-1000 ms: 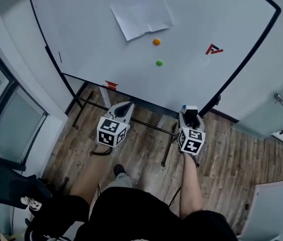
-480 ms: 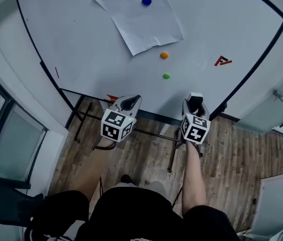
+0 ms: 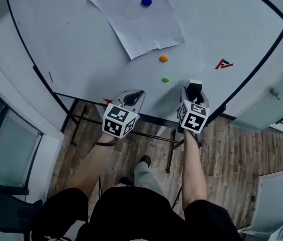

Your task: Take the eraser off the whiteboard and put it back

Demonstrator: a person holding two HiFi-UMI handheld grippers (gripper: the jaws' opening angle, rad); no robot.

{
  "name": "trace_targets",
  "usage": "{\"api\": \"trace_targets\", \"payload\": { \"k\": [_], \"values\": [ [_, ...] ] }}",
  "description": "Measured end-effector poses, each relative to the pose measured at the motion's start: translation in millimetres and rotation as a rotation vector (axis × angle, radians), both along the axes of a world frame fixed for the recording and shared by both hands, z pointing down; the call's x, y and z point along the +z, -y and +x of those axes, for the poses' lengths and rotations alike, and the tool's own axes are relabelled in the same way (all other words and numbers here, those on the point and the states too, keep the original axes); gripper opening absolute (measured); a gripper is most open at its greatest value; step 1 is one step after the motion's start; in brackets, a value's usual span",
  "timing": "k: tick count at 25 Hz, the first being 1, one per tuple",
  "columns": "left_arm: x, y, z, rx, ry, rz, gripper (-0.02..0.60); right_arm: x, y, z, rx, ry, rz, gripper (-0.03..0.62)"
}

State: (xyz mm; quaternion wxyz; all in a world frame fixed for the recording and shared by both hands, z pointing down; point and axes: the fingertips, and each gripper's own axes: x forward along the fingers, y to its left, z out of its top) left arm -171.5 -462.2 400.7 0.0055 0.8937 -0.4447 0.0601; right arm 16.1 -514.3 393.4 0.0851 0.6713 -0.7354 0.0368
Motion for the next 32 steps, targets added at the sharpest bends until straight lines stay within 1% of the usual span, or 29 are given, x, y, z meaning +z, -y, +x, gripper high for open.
{"api": "trace_targets", "payload": {
  "k": [7,10,17,25,32],
  "values": [
    [5.2,23.9,1.3,0.011,0.009,-0.002,0.012,4.2,32.7,-9.9,0.014,0.015,0.003,0.272],
    [7.2,32.3,0.3,0.012,0.014,-0.002,0.012,5.9,42.3,-13.5,0.038,0.014,0.009,0.273],
    [16.0,46.6,-1.2,0.021,0.023,-0.02,0.012,5.7,45.1,-15.3,0.119,0.013,0.045,0.272],
    [20.0,48.0,2.9,0.04,0.027,-0.028,0.012,4.9,44.5,-15.9,0.114,0.02,0.058,0.273],
    [21.7,38.9,2.1,0.047,0.024,-0.03,0.012,10.3,37.4,-14.8,0.123,0.007,0.043,0.275]
  ]
}}
